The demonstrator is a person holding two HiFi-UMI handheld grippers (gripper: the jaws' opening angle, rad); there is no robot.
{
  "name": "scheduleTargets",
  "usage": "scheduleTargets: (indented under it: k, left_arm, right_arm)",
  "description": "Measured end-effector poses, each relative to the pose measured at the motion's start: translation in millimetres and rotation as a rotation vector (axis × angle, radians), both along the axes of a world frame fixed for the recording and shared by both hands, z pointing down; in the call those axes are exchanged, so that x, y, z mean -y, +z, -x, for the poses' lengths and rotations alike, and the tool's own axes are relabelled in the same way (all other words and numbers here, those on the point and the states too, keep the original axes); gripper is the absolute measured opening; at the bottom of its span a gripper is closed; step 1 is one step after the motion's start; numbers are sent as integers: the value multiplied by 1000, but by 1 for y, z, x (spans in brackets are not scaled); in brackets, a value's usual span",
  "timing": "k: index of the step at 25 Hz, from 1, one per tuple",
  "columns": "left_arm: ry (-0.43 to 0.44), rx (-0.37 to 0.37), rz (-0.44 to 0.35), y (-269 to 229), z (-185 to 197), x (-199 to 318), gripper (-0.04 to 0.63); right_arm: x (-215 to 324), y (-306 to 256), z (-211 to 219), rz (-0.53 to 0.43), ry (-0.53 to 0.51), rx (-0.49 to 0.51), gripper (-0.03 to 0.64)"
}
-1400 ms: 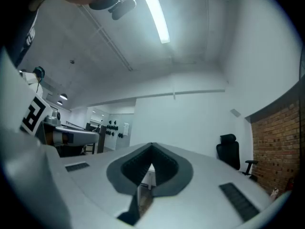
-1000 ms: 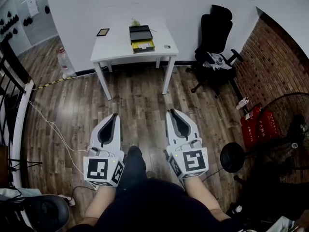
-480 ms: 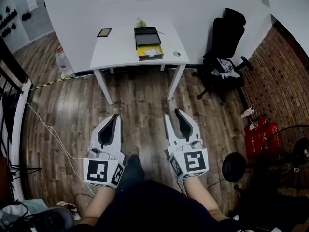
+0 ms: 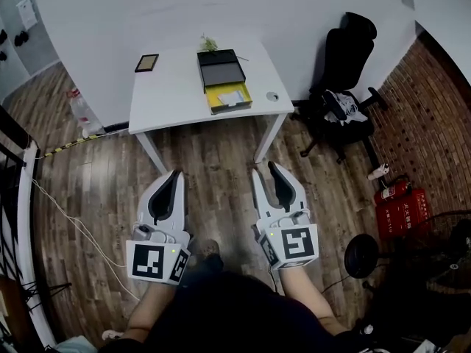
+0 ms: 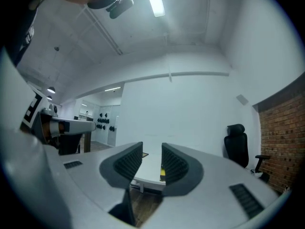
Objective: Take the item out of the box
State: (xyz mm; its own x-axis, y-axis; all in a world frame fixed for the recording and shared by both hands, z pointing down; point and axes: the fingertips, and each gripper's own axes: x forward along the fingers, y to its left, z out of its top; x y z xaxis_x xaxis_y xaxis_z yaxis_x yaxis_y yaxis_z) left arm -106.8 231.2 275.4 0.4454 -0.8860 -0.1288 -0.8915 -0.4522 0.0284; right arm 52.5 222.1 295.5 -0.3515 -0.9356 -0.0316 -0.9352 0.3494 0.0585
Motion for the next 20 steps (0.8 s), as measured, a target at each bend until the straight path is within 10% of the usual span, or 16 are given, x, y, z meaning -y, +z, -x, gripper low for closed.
scheduleTargets:
  k: [20]
  left_arm:
    - [89,-36,16,10,4,70,11]
  right_arm:
    - [63,5,9,1,51,-11,115]
